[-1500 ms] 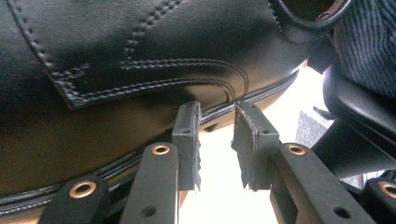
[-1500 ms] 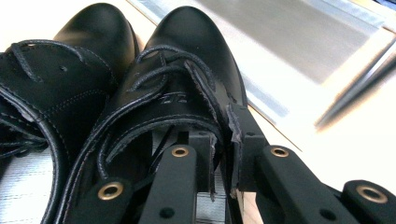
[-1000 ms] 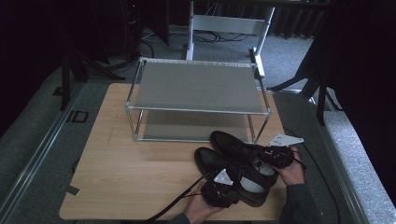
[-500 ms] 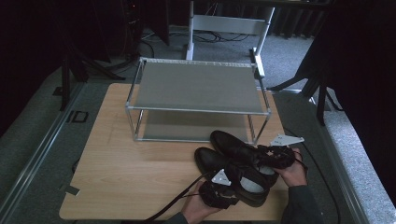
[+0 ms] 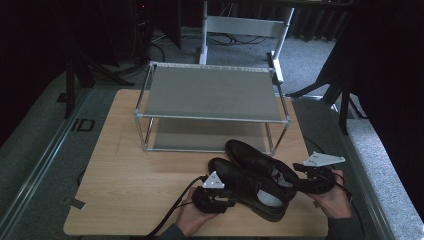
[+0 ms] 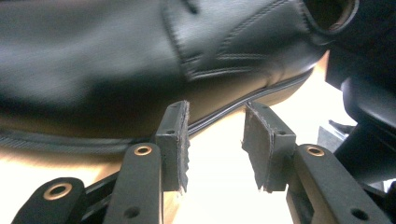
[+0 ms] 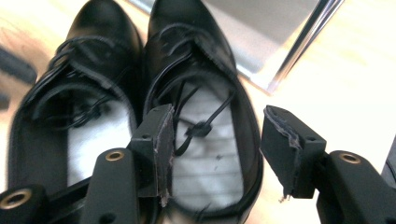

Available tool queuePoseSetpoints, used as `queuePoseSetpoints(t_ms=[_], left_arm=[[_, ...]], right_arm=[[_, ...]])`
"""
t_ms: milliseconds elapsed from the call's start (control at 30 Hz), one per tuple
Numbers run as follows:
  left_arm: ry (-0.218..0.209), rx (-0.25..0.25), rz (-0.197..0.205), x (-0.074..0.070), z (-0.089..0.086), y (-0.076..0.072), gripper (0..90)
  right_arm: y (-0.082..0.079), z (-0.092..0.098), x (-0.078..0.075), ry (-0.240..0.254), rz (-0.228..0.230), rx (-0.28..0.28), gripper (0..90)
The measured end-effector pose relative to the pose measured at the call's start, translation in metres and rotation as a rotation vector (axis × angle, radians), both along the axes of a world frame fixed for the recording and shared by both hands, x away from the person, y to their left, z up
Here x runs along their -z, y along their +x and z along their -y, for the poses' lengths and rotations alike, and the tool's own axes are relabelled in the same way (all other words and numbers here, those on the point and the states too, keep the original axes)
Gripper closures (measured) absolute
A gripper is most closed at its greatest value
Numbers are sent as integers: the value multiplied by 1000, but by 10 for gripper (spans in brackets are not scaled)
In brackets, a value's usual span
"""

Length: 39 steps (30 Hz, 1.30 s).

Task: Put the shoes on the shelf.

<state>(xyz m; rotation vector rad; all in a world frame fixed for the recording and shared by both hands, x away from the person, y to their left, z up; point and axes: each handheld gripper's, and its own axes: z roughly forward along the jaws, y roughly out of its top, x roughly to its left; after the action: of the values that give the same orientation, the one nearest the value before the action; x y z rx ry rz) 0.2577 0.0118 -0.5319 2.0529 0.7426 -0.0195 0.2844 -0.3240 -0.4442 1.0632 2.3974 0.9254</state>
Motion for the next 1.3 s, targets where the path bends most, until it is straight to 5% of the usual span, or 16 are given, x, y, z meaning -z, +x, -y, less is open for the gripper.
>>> queuePoseSetpoints(t_ms=[433,767,1067,1300], left_arm=[[18,-99,-2,2,-30,9,604],[33,-94,0,5,-26,9,602],[30,-92,-2,5,-24,9,601],[30,-87,0,5,-23,8,601]], right_arm=[[-7,-17,7,-62,-135,-49,451],[0,-33,15,-204,-239,-102,460],[8,-42,23,-305,-334,-107,418],[18,-49,34,-366,-423,-97,468]])
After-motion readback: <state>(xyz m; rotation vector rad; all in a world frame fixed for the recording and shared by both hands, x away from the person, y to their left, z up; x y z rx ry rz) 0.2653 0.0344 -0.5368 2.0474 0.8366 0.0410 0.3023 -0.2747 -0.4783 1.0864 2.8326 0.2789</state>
